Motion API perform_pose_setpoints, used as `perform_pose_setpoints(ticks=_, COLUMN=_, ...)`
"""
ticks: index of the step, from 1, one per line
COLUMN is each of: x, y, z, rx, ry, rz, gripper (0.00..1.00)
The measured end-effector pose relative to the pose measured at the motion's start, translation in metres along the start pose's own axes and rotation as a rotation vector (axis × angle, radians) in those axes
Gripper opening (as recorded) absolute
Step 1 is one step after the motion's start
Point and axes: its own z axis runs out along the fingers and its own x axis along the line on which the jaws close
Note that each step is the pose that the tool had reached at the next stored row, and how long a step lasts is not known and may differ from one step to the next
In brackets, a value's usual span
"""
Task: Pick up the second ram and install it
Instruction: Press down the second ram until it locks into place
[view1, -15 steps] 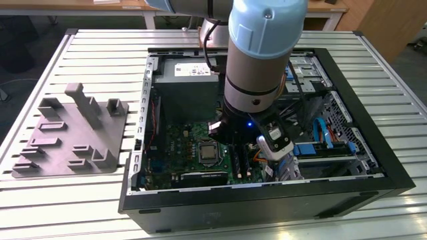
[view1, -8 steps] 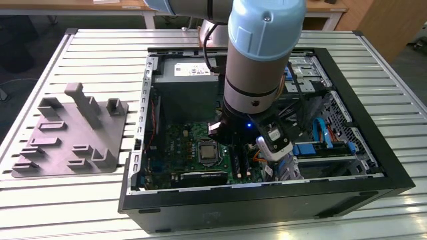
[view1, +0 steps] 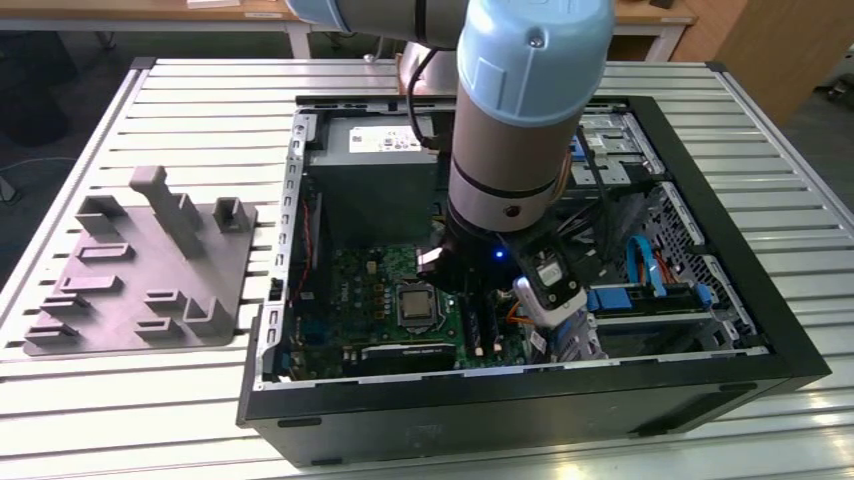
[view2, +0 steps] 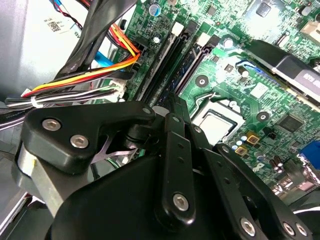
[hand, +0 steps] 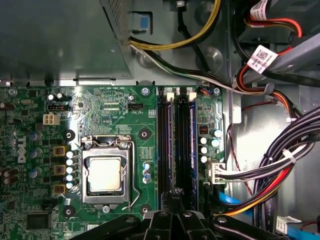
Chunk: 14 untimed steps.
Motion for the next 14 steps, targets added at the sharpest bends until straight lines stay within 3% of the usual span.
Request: perform_pose_setpoints(ticks=14, x=-0.0012, y=-0.0012, z=0.002, rx=0.0003, ry=0.0024, rz=0.0, gripper=0.1)
